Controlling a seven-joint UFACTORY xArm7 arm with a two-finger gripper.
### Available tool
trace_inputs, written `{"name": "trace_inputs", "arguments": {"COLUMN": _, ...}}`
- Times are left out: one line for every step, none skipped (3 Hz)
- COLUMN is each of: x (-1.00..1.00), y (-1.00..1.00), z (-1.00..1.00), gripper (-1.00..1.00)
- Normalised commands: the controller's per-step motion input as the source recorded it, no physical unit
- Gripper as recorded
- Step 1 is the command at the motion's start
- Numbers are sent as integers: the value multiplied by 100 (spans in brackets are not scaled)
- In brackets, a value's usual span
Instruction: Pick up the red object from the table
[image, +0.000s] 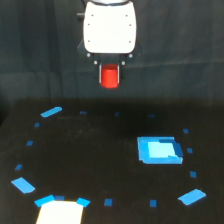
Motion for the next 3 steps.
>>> {"name": "trace_inputs", "arguments": {"x": -8, "y": 50, "z": -31, "gripper": -100}}
{"name": "trace_inputs", "arguments": {"x": -7, "y": 3, "z": 100, "gripper": -90}}
{"name": "trace_inputs", "arguments": {"x": -34, "y": -42, "z": 91, "gripper": -99}}
